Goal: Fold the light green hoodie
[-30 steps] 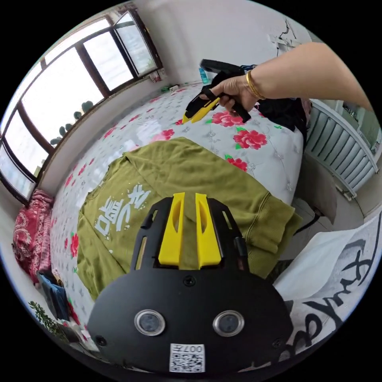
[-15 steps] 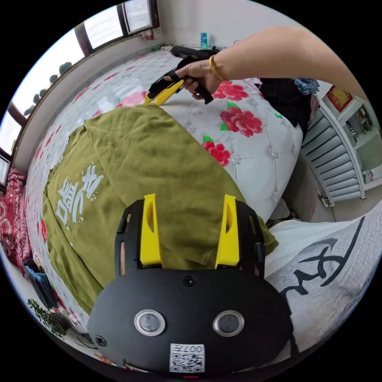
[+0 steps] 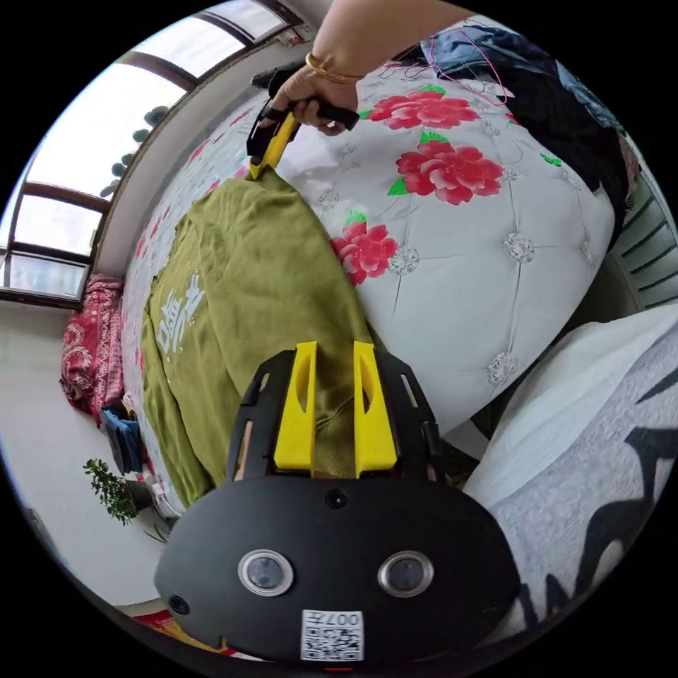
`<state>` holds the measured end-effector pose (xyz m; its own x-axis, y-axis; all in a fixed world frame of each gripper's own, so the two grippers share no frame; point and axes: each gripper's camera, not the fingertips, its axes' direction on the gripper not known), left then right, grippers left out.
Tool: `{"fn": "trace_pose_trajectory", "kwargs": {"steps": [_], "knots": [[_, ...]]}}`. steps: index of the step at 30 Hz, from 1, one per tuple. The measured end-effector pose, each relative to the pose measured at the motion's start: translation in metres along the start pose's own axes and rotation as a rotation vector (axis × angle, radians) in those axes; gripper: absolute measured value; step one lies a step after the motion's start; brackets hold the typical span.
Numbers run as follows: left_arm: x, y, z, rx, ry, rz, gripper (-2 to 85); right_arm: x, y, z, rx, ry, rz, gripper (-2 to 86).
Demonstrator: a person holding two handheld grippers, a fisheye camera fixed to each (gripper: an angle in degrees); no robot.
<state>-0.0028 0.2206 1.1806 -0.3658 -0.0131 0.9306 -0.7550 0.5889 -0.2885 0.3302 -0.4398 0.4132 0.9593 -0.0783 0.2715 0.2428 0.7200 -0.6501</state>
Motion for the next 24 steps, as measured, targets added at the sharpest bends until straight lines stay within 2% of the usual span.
{"fn": "trace_pose_trajectory", "kwargs": {"steps": [2,4,6,9,12,17,22,24], "knots": [[0.009,0.004,-0.016,0.015,-0.067,-0.008,7.7,-0.006,-0.001,-0.010,0.028,-0.057,0.006,1.2],[-0.008,0.010,-0.031,0.058,0.007,-0.099,10.6,-0.015,-0.004,-0.021,0.062,-0.115,0.011,0.9],[-0.039,0.015,-0.028,0.017,0.303,-0.214,20.2,-0.030,-0.010,-0.027,0.045,-0.112,0.002,0.7],[-0.054,0.021,-0.021,-0.035,0.441,-0.313,22.0,-0.053,-0.020,-0.025,-0.015,-0.001,-0.056,0.5],[-0.033,0.016,-0.020,-0.080,0.363,-0.252,19.8,-0.066,-0.023,-0.024,-0.014,0.033,-0.071,0.4],[0.000,0.009,0.002,-0.150,0.211,-0.177,16.3,-0.077,-0.015,-0.031,0.081,-0.047,-0.024,0.2],[0.010,0.015,0.018,-0.127,0.166,-0.153,11.6,-0.089,-0.008,-0.042,0.127,-0.080,0.014,0.2],[0.008,0.022,0.026,-0.114,0.116,-0.135,7.0,-0.098,-0.008,-0.046,0.144,-0.105,0.037,0.2]]}}
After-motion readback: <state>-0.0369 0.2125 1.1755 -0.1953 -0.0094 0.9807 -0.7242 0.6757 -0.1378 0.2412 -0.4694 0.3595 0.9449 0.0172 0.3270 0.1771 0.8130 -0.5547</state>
